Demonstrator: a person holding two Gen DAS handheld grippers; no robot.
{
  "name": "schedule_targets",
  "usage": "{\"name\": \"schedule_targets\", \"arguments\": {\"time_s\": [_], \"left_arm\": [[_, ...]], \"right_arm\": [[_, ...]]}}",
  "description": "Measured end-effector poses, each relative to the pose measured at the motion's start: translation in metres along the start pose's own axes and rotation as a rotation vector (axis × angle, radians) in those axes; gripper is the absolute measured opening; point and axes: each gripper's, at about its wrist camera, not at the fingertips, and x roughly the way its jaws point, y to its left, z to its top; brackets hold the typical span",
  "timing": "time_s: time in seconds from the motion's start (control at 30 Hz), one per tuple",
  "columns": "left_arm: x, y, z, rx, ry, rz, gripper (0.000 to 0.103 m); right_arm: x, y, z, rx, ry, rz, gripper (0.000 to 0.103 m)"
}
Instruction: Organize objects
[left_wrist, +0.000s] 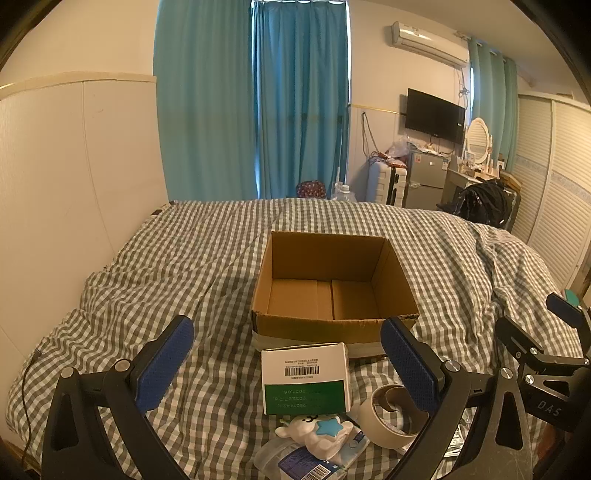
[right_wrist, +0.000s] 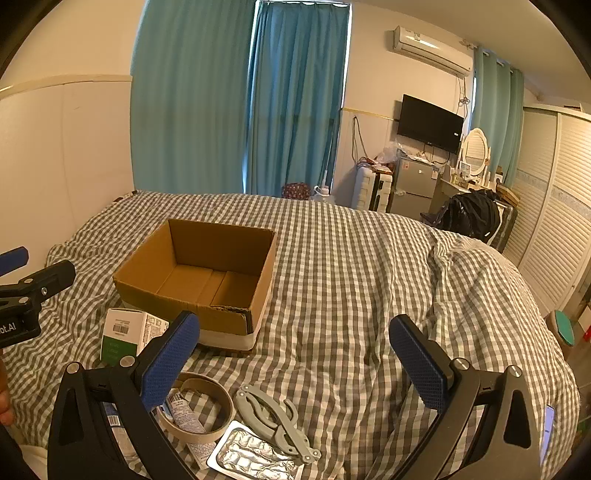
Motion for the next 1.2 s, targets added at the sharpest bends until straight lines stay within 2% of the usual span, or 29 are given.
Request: {"name": "schedule_targets", "arguments": {"time_s": [1.2], "left_arm": [[0.001,0.0,-0.001,0.002,0.003,-0.008,0.103]], "right_arm": [[0.001,0.015,0.003,-0.031,-0.012,0.046,0.103]]}}
